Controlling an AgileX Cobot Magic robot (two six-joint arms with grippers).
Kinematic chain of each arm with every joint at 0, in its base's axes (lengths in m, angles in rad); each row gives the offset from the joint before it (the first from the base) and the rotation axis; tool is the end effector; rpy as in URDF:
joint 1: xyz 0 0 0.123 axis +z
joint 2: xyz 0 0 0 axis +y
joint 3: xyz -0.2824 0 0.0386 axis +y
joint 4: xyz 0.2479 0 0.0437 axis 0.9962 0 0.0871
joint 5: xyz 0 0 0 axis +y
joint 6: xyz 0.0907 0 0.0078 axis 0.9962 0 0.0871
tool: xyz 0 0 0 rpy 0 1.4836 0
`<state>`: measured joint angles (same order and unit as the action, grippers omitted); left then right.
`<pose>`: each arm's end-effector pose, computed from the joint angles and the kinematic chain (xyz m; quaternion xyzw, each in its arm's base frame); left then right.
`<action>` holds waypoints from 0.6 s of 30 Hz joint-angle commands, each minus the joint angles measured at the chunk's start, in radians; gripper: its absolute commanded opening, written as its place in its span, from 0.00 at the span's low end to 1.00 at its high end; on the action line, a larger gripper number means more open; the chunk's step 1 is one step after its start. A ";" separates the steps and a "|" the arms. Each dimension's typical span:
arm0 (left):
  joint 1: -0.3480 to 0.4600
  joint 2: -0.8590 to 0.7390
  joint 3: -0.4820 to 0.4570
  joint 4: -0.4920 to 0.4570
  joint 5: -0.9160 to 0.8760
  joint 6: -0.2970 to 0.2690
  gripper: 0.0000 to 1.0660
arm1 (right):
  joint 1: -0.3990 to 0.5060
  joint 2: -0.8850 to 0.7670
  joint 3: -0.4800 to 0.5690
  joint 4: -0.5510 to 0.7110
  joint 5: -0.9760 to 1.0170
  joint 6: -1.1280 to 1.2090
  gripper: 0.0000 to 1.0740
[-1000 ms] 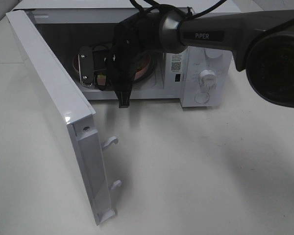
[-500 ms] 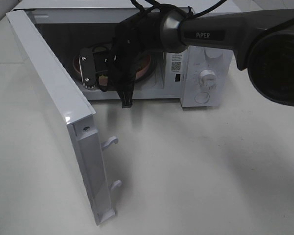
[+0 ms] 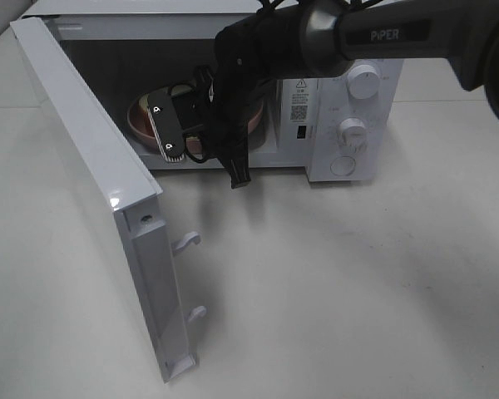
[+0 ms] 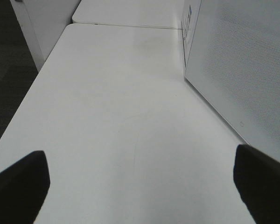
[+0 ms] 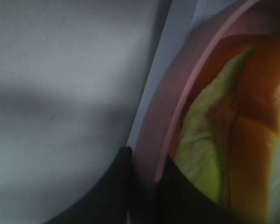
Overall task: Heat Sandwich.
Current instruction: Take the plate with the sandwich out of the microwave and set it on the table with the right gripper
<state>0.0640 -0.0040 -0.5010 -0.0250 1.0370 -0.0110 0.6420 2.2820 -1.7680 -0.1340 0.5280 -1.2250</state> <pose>-0.0045 -0.0023 0.2794 -0.0313 0.8450 0.0017 0.5338 0.4070 0.2966 0.1539 -0.7909 0.5297 -0.1345 0.2754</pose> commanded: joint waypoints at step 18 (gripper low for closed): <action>0.000 -0.024 0.005 -0.003 -0.003 0.001 0.93 | 0.016 -0.241 0.267 0.022 -0.053 -0.123 0.00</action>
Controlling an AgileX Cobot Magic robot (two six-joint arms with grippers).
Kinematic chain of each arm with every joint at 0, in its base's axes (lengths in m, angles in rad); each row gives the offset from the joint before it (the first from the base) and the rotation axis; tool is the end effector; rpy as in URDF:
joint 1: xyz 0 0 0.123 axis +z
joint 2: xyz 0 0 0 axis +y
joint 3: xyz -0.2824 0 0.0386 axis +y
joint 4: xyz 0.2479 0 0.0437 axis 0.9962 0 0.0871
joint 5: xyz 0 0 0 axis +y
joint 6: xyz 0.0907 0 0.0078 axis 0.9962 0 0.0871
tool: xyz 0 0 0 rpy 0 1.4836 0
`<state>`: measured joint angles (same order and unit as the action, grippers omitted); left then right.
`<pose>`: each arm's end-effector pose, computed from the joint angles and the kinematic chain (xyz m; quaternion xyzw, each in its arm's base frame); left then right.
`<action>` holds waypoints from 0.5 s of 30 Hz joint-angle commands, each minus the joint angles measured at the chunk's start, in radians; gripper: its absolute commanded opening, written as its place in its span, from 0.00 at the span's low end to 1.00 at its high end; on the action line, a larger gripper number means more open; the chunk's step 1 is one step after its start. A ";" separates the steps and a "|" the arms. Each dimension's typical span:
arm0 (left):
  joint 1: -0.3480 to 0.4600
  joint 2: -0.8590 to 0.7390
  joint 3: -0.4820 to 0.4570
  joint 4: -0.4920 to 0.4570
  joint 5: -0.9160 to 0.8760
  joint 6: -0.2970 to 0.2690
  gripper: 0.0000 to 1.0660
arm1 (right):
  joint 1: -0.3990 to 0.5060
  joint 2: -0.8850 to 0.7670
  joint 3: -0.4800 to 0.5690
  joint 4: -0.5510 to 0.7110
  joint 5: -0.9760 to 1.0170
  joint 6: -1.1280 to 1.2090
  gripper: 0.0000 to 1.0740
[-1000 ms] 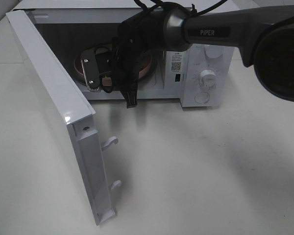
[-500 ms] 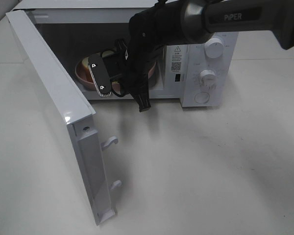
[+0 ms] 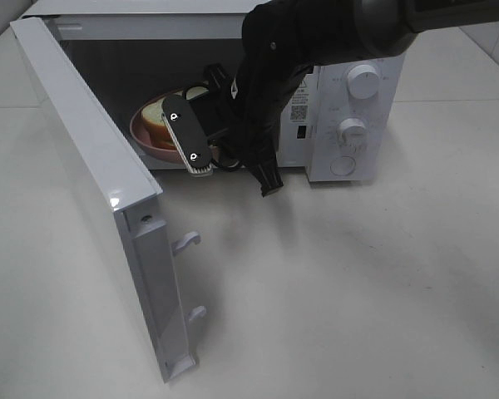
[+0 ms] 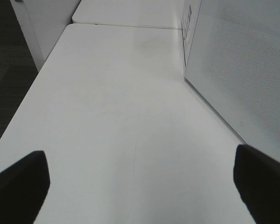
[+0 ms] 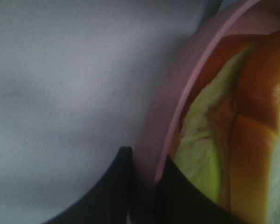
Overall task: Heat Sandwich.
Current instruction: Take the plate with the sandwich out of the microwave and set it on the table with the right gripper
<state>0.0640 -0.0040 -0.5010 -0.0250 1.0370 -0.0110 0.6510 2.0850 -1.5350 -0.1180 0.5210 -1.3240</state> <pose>-0.0045 -0.0023 0.2794 -0.0313 0.8450 0.0017 0.5338 0.3669 0.2728 0.1820 -0.8199 0.4925 -0.1359 0.2584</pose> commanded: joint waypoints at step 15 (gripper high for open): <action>0.000 -0.024 0.005 -0.003 -0.003 0.001 0.93 | 0.067 -0.221 0.290 0.018 -0.186 -0.069 0.00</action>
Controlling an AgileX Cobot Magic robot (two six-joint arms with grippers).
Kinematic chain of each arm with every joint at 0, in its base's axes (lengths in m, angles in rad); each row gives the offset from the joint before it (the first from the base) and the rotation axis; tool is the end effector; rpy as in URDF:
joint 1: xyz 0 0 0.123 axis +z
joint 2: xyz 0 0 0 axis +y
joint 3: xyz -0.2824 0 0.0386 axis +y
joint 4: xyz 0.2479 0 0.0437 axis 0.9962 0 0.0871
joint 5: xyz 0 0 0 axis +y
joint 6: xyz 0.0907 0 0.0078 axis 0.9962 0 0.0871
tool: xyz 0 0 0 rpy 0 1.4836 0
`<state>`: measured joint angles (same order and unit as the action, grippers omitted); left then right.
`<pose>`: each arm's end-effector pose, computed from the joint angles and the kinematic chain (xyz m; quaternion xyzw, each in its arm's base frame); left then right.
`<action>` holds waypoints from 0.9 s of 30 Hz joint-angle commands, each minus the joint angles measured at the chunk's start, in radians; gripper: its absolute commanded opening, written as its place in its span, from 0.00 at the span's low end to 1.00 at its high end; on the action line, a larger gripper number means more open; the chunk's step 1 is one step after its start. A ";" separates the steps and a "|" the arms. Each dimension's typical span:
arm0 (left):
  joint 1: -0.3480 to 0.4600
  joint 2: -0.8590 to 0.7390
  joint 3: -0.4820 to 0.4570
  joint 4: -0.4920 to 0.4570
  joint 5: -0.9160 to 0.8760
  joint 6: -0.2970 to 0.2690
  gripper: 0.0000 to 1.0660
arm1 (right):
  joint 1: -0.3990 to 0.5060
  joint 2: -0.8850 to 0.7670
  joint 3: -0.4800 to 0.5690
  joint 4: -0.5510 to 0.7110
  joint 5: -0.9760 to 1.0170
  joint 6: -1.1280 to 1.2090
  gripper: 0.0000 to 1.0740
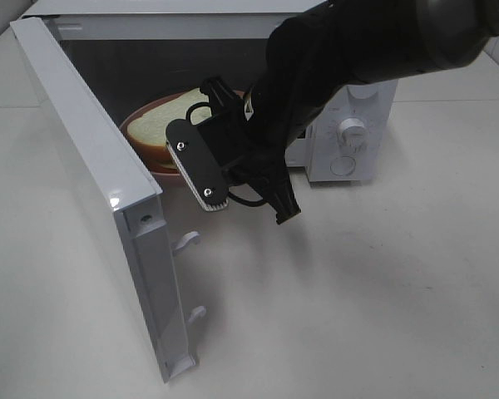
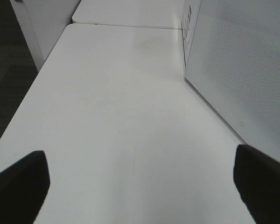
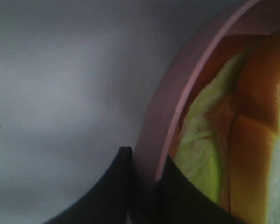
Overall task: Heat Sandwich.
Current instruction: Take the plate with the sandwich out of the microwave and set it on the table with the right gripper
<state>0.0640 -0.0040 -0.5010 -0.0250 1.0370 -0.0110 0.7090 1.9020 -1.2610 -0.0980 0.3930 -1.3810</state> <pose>-0.0045 -0.0023 0.2794 -0.0313 0.8450 0.0017 0.5338 0.3106 0.2620 0.1905 -0.8409 0.4448 -0.1311 0.2790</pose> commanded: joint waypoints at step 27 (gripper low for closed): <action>0.000 -0.024 0.005 -0.003 -0.003 0.001 0.93 | 0.025 -0.441 0.467 -0.028 -0.139 -0.003 0.00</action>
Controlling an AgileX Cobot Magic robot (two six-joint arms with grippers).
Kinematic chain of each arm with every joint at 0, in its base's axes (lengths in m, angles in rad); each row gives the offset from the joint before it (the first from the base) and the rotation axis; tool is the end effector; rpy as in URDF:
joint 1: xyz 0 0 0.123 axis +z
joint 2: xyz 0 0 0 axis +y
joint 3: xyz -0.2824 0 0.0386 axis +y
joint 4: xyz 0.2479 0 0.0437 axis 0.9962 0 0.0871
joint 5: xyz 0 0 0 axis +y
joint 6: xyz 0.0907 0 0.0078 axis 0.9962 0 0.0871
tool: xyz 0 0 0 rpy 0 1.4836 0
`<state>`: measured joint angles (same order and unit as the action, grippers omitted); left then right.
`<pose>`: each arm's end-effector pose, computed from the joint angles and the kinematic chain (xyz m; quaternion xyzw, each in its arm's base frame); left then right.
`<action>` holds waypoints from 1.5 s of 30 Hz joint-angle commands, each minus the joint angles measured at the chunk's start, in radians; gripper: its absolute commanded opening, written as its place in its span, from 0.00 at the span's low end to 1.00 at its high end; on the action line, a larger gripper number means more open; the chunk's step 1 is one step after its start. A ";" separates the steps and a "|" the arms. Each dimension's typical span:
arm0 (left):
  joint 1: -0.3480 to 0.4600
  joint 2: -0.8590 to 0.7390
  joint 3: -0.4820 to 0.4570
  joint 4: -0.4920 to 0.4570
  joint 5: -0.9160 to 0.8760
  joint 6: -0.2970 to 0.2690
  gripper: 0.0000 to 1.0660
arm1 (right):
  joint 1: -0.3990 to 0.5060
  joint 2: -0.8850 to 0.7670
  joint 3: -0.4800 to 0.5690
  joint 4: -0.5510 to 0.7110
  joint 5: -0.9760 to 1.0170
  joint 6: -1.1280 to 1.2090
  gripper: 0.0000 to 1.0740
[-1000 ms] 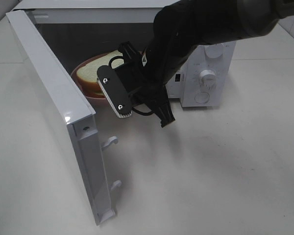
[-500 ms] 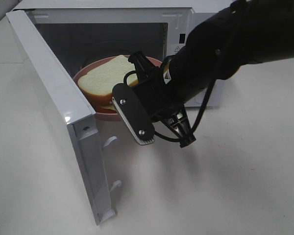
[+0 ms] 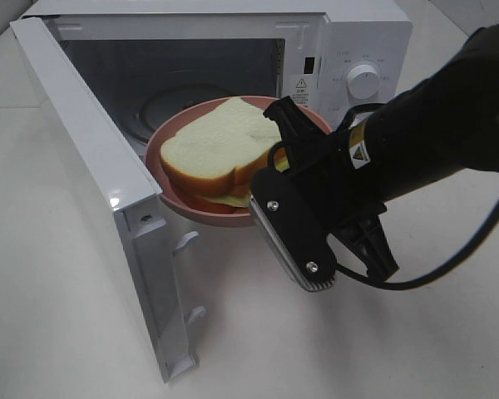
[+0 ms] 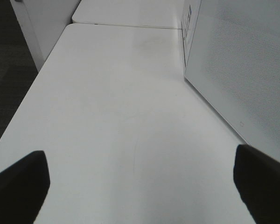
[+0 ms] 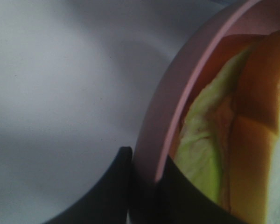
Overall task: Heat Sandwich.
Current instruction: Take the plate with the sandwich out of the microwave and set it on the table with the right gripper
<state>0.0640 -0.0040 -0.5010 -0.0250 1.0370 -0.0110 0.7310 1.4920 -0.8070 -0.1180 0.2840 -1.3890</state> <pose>-0.0045 -0.0023 0.2794 -0.0313 0.8450 0.0017 0.5338 0.2207 0.1939 0.2144 -0.8430 0.4177 -0.1417 0.3079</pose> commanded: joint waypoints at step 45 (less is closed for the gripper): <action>0.000 -0.024 0.005 -0.003 -0.003 0.001 0.93 | 0.003 -0.546 0.331 -0.376 0.257 0.579 0.01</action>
<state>0.0640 -0.0040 -0.5010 -0.0250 1.0370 -0.0110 0.7310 0.9610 -0.4740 -0.4090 0.5470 -0.9070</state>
